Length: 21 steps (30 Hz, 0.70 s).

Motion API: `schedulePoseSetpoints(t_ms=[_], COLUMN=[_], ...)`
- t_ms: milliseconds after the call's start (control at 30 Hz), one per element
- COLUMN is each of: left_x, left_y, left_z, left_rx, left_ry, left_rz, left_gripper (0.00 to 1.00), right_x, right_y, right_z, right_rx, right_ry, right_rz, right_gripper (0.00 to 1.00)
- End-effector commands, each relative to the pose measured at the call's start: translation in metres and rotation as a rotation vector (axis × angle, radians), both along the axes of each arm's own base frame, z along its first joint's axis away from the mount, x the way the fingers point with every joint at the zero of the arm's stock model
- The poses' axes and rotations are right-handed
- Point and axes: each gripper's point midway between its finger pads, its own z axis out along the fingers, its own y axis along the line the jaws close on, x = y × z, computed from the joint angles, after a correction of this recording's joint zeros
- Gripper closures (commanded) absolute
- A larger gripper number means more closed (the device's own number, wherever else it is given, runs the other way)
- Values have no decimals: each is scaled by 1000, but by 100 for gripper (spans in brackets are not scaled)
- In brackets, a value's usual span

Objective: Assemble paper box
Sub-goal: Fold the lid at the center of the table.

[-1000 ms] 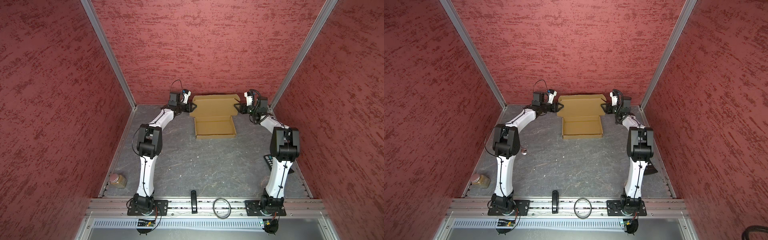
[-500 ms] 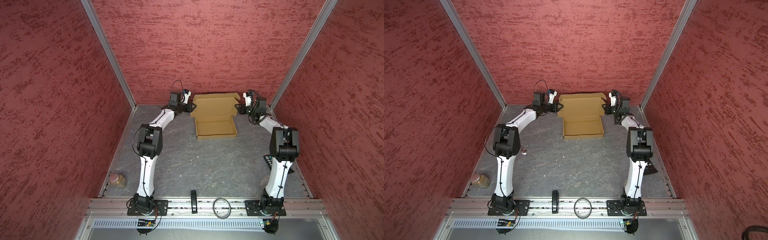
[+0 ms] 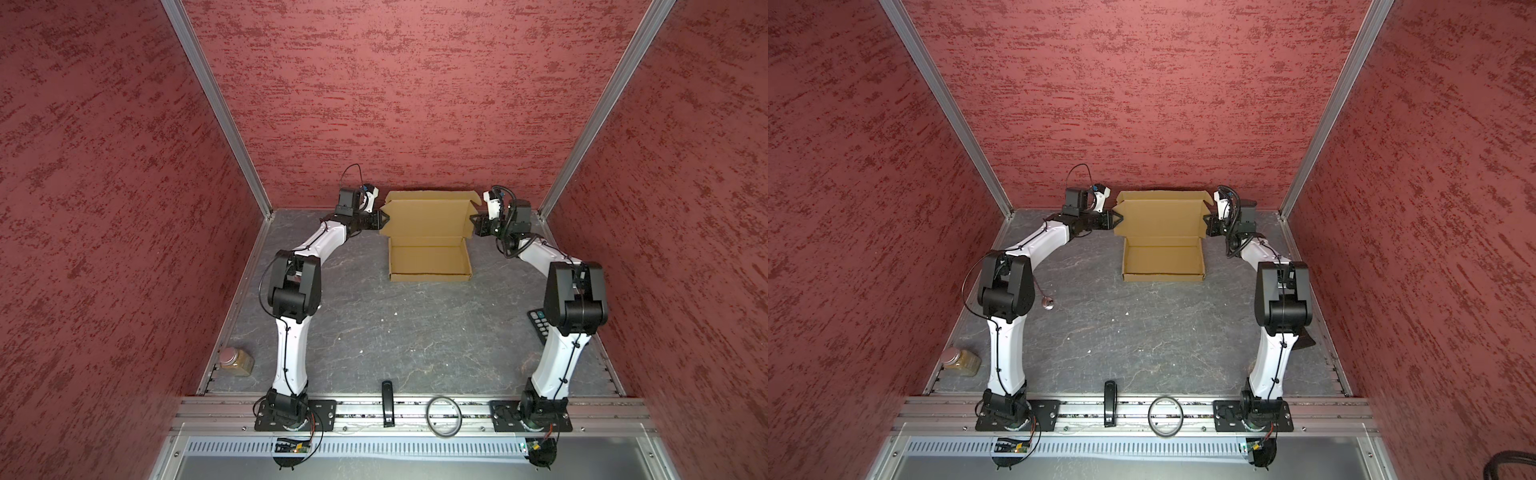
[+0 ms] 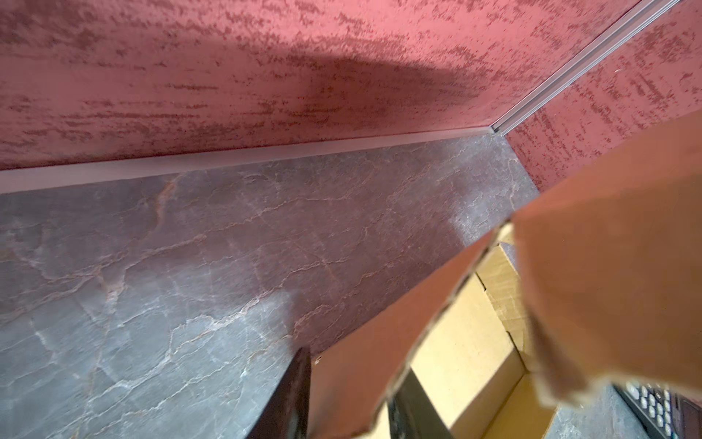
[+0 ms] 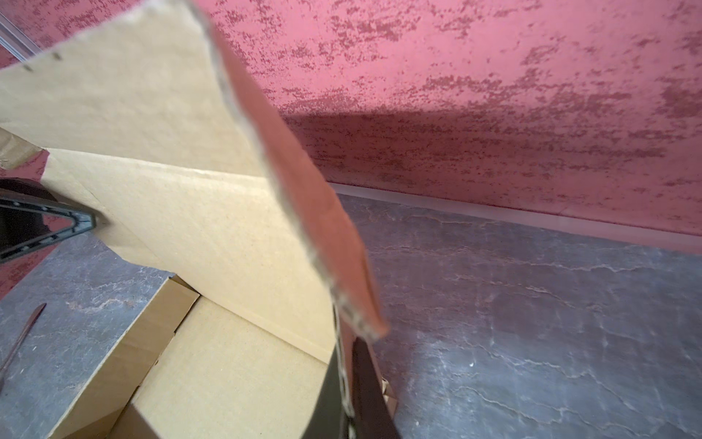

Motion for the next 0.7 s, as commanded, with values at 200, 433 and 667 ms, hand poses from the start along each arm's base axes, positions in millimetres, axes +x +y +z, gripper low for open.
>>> schedulePoseSetpoints(t_ms=[200, 433, 667], left_x=[-11, -16, -18], left_y=[-4, -3, 1], left_z=[33, 38, 44], left_rx=[-4, 3, 11], left_ry=[-43, -52, -69], left_rz=[-8, -5, 12], left_gripper=[63, 54, 54], right_x=[-17, -31, -34], right_y=[9, 18, 21], right_z=[22, 25, 25], right_rx=[-36, -63, -77], right_ry=[-50, -53, -50], right_rz=[22, 52, 59], right_gripper=[97, 98, 98])
